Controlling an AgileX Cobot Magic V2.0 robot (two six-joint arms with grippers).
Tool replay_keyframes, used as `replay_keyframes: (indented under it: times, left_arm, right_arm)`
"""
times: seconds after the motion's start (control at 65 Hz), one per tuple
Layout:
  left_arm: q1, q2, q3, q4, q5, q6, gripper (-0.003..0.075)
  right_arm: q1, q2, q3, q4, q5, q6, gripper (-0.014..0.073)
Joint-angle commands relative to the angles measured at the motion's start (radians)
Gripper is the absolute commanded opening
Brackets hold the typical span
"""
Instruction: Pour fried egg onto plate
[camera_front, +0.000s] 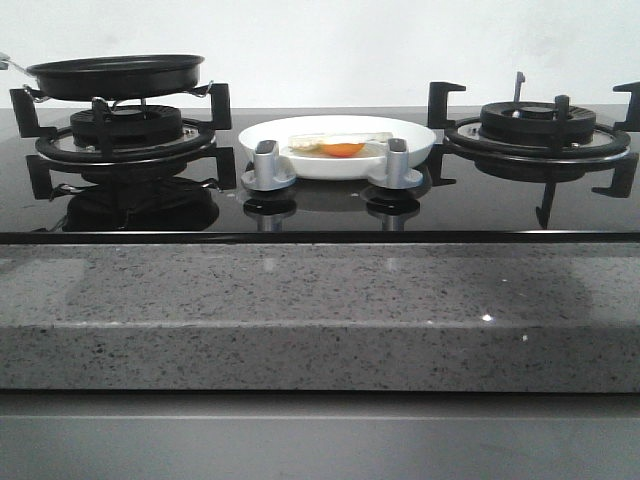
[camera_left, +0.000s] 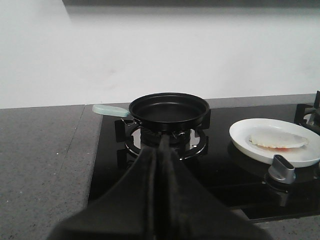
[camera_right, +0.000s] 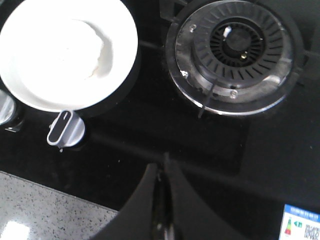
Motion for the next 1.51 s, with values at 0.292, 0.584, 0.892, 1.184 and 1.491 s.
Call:
replay_keyframes:
  times: [0.292, 0.584, 0.892, 1.184, 1.491]
  left_arm:
    - [-0.008, 0.012, -0.023, -0.005, -0.086, -0.01, -0.0019]
    - [-0.008, 0.012, -0.023, -0.005, -0.086, -0.01, -0.0019]
    - [-0.008, 0.012, -0.023, -0.005, -0.086, -0.01, -0.0019]
    - [-0.008, 0.012, -0.023, -0.005, -0.086, -0.01, -0.0019]
    - [-0.008, 0.012, -0.023, -0.005, -0.086, -0.01, -0.0019]
  right_arm:
    - [-0.004, -0.513, 0.62, -0.014, -0.525, -0.022, -0.0057]
    - [-0.004, -0.884, 1.009, -0.017, -0.738, -0.022, -0.0057]
    - [-0.004, -1.097, 1.101, -0.016, -0.809, -0.021, -0.0057]
    - [-0.004, -1.097, 1.101, -0.016, -0.808, -0.021, -0.0057]
    - [-0.004, -1.097, 1.101, -0.016, -0.808, -0.021, -0.0057]
